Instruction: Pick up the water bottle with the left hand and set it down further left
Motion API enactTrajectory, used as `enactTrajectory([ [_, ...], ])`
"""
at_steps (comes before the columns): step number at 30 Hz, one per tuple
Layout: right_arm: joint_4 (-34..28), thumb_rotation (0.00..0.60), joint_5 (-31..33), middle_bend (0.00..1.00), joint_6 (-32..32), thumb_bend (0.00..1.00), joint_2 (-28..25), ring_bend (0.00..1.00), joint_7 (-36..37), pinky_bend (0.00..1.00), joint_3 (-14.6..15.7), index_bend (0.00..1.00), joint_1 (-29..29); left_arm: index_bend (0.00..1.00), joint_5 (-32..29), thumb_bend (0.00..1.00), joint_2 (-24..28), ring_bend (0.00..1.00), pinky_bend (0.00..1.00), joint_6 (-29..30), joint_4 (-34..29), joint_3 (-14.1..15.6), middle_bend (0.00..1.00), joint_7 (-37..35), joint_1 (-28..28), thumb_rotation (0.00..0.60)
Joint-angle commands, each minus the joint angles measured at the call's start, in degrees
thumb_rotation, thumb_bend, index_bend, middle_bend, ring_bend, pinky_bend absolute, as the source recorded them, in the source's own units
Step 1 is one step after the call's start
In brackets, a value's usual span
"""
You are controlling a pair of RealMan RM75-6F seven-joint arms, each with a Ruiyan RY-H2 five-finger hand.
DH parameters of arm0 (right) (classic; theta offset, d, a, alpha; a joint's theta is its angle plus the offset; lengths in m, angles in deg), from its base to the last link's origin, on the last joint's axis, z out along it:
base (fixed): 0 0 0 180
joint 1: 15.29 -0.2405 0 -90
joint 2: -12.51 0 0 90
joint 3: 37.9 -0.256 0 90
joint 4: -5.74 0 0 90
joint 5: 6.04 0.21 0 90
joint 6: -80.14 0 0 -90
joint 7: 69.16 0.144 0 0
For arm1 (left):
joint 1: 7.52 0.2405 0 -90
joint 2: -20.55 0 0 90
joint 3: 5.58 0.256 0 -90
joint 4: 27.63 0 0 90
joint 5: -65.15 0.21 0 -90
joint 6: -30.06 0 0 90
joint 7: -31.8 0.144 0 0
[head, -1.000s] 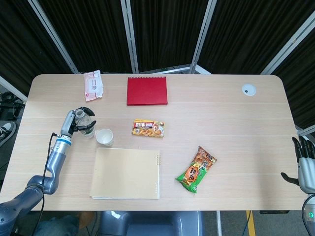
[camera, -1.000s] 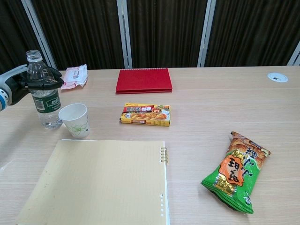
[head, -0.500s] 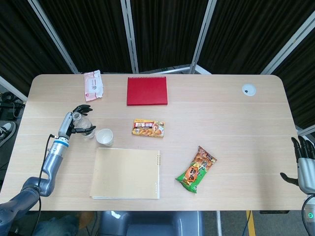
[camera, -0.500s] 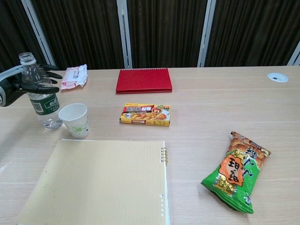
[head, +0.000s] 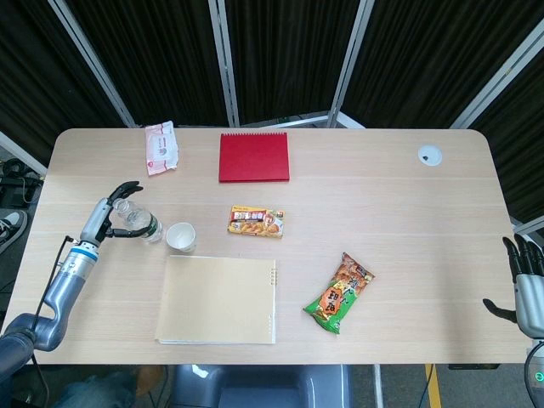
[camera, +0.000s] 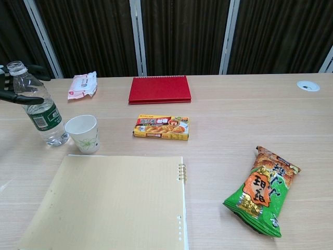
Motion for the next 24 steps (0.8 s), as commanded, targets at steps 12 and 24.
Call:
enactTrajectory([
  [12,-2.4,0.600,-3.5,0.00,-2.1,0.00,-2.0,0.00,2.8,0.00,0.8,0.00,1.0,0.02,1.9,0.09,14.6,0.00,0.00,12.4,-12.5,2.7,0.00,10.8,9.4,0.600],
  [24,-4.0,0.600,-5.4,0.00,-2.8,0.00,-3.5,0.00,4.0,0.00,1.1,0.00,1.2,0.00,1.9,0.00,26.3,0.00,0.00,31.1,-34.6,3.0,0.00,65.9,19.2,0.600],
])
